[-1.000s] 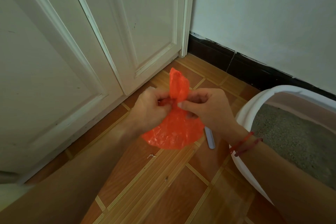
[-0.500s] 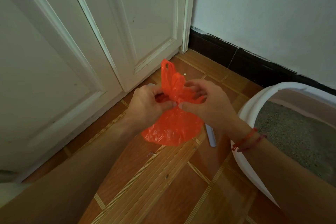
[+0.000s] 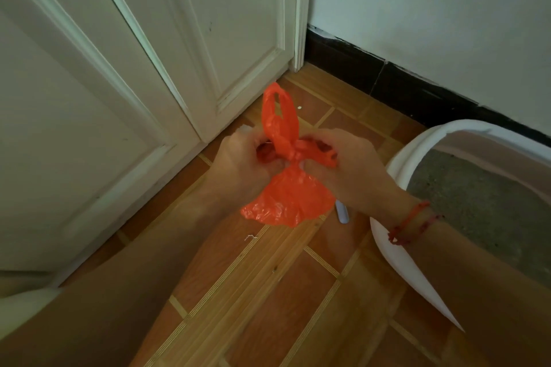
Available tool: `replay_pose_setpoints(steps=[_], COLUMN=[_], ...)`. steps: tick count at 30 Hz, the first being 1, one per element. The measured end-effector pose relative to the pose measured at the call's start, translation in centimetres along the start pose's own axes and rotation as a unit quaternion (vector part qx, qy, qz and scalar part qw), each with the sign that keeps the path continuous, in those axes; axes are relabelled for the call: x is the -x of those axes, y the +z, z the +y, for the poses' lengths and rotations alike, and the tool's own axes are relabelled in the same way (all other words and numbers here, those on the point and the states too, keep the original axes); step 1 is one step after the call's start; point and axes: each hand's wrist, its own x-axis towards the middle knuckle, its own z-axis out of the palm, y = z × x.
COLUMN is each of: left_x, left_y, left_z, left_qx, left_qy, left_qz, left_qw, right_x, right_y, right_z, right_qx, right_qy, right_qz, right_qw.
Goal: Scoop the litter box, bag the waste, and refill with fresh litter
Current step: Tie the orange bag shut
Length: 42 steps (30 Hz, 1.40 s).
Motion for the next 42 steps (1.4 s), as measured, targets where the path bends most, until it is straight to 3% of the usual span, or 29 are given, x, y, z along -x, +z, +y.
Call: replay_pose_setpoints(steps=[10,29,42], left_x=[-0.6,-7.6,-6.5], left_y=[-8.0,-38.0,-47.3], left_z=[11.3,51.3,64.9], left_qx=[0.040,0.021,0.034], left_qy=[-0.062,0.017,0.054], left_qz=[-0.021,-0.017,0.050], left_qw=[0.997,0.999,0.997], right_x=[0.0,-3.9,-2.9], right_y=[-10.0,-48.9,-62.1], right_z=[-8.7,-43.2,-55.9], right_qx=[0.013,0.060,0.099], right_qy=[0.019,0.057,0.047], right_qz=[-0.004,0.032,0.078], right_qw=[1.000,0.996,0.991])
